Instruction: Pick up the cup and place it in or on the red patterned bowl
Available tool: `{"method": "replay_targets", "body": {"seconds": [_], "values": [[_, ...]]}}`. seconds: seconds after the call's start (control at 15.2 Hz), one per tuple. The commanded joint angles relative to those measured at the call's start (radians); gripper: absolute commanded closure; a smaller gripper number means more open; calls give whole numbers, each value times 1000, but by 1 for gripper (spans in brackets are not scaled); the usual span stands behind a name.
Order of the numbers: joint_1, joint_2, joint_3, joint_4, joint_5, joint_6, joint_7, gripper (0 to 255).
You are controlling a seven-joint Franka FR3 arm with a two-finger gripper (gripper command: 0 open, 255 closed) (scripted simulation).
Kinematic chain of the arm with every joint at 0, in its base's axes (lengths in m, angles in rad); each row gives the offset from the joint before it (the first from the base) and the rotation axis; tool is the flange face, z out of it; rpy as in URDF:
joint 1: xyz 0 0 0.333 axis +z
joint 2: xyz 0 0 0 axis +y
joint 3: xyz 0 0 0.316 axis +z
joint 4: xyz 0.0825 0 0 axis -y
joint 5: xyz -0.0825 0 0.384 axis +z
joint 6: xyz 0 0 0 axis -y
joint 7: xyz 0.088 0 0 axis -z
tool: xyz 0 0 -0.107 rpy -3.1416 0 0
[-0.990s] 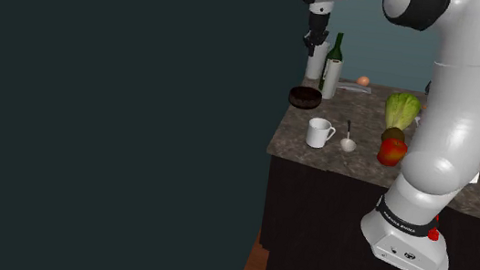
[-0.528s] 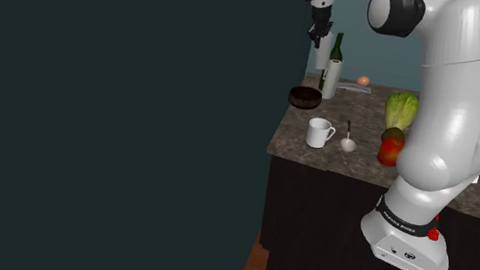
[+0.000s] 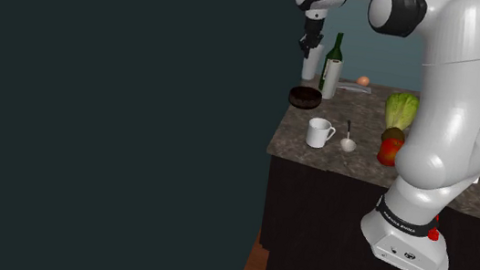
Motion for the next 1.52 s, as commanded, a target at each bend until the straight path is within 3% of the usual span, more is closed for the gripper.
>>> {"method": "replay_targets", "body": {"seconds": [0.0, 0.59, 1.12, 1.19, 1.45], "values": [[0, 29, -2, -28, -6, 24, 2, 255], [1, 60, 3, -110, 3, 135, 1, 255], [-4, 59, 9, -110, -1, 135, 3, 255], [-7, 52, 8, -122, -1, 139, -3, 0], [-6, 49, 8, -121, -2, 136, -2, 0]]}}
